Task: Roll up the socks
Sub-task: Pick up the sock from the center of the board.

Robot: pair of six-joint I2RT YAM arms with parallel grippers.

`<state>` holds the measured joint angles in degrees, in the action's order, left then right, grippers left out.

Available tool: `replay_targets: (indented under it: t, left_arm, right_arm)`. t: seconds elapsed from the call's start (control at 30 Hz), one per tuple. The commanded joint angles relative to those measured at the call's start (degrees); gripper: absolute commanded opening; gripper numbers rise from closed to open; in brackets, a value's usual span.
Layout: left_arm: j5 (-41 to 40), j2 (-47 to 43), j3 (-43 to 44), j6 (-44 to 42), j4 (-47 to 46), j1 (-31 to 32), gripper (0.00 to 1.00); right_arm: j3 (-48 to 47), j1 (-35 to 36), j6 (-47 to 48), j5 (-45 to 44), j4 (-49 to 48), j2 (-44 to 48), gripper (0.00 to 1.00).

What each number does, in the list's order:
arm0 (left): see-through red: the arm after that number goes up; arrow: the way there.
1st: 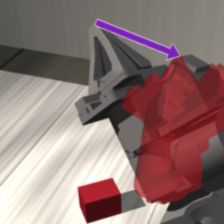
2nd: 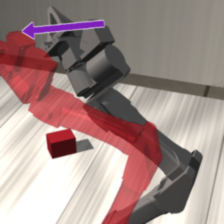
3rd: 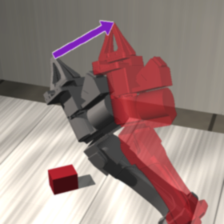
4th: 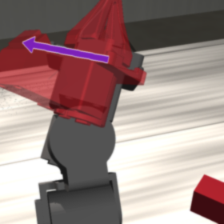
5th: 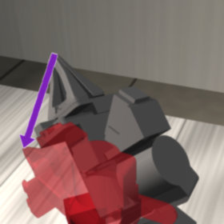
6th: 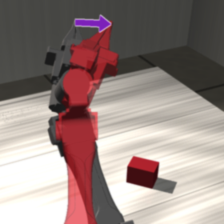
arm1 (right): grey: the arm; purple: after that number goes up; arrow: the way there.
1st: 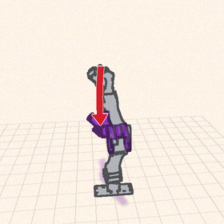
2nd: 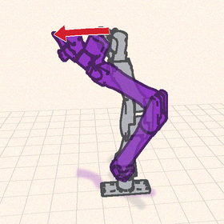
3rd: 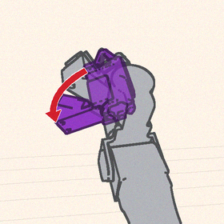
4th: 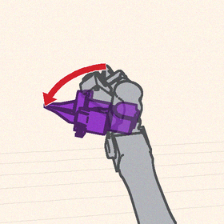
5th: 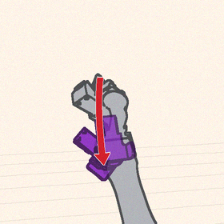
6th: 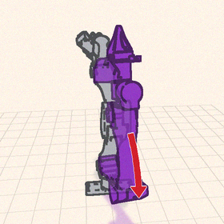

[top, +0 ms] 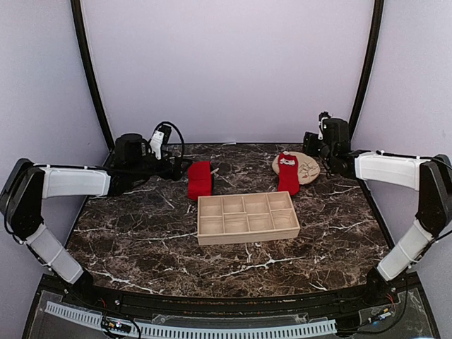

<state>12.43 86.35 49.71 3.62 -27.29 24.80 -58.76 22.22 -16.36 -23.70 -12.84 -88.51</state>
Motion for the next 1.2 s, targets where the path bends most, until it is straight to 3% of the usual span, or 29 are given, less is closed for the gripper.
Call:
replay_targets:
  t: [0.0, 0.33, 0.57, 0.67, 0.77, 0.87, 0.9, 0.93, 0.97, 1.0, 1.17]
  left_arm:
    - [3.6, 5.5, 4.2, 0.5, 5.0, 0.0, 0.99]
    - [17.0, 15.7, 11.1, 3.3, 8.5, 0.6, 0.99]
    - [14.5, 11.4, 5.4, 3.2, 6.3, 0.5, 0.99]
    - [8.3, 2.9, -1.6, 2.1, 0.2, 1.7, 0.99]
    - [3.0, -3.1, -12.4, -1.1, -15.0, 3.4, 0.99]
    - [-3.4, 0.5, -19.9, 7.3, -31.3, 3.3, 0.99]
    - [-1.5, 2.1, -20.4, 9.8, -33.4, 2.5, 0.97]
    - [4.9, 3.7, -18.8, 9.5, -31.5, 1.0, 0.75]
    - [8.7, 5.0, -15.9, 9.9, -26.2, 0.1, 0.6]
    - [9.4, 5.9, -12.8, 10.2, -20.3, -0.1, 0.56]
    - [4.1, 3.1, -13.6, 8.4, -20.9, 0.5, 0.64]
  right_arm:
    - [-3.8, 1.9, -3.2, 4.4, 6.0, -4.6, 0.73]
    - [-5.3, 5.0, -4.2, 4.1, 6.4, -7.1, 0.73]
    - [-5.3, 6.2, -3.3, 3.0, 6.4, -6.5, 0.73]
    - [-5.3, 6.3, -2.5, 2.7, 6.1, -6.3, 0.73]
    - [-6.1, 6.5, -1.8, 2.6, 6.7, -6.9, 0.73]
    - [-6.9, 7.0, -1.3, 2.3, 7.2, -7.9, 0.73]
    - [-7.8, 7.2, -1.2, 2.1, 7.4, -8.2, 0.73]
    - [-8.7, 7.6, -1.2, 1.8, 7.5, -8.5, 0.73]
    - [-8.9, 7.9, -1.2, 1.4, 7.6, -8.7, 0.73]
    - [-8.9, 8.2, -1.1, 1.1, 7.4, -8.7, 0.73]
    - [-8.7, 9.1, -0.6, 2.1, 7.1, -9.0, 0.73]
